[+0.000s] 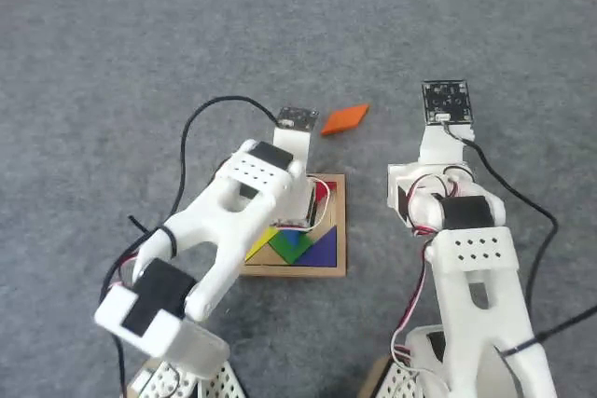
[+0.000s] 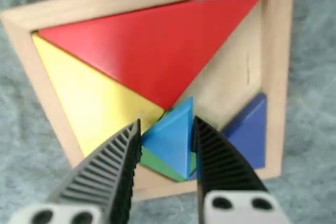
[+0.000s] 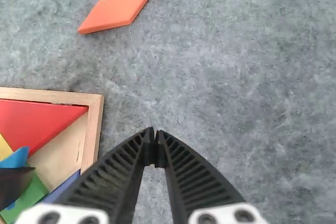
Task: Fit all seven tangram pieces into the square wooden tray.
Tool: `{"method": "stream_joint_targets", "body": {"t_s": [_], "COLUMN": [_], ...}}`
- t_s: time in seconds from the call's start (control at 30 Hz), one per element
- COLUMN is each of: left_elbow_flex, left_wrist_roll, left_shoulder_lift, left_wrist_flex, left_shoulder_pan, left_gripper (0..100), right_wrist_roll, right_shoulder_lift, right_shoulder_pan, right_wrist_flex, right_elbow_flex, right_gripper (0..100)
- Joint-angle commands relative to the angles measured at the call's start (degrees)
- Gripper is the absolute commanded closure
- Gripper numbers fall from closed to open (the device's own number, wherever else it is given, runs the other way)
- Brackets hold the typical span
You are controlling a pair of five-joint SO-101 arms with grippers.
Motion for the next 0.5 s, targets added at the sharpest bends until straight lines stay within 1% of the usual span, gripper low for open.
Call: {"method": "stream_joint_targets", "body": {"t_s": [0.0, 0.2, 0.27, 0.33, 0.47], "left_elbow_flex": [-2.3, -2.4, -2.4, -2.9, -7.5], "left_wrist_roll": [0.7, 0.9, 1.0, 1.0, 1.2], "left_shoulder_lift": [-0.4, -1.0, -1.0, -1.0, -1.0], "left_wrist_flex": [0.2, 0.2, 0.4, 2.1, 9.8], "left_shoulder_pan": [0.6, 0.6, 0.6, 0.6, 0.5], "left_gripper": [88, 88, 86, 81, 68], "right_wrist_roll": [-0.4, -0.3, -0.3, -0.3, -0.3], "right_shoulder_lift": [-2.5, -2.5, -2.5, -2.5, -2.5], "right_shoulder_pan": [-0.8, -0.8, -0.8, -0.8, -0.8], "right_wrist_flex": [0.4, 0.3, 0.3, 0.3, 0.3], "right_elbow_flex": [-2.3, -2.3, -2.3, -2.3, -2.3], "right_gripper": [99.1, 99.1, 99.0, 99.0, 99.0]}}
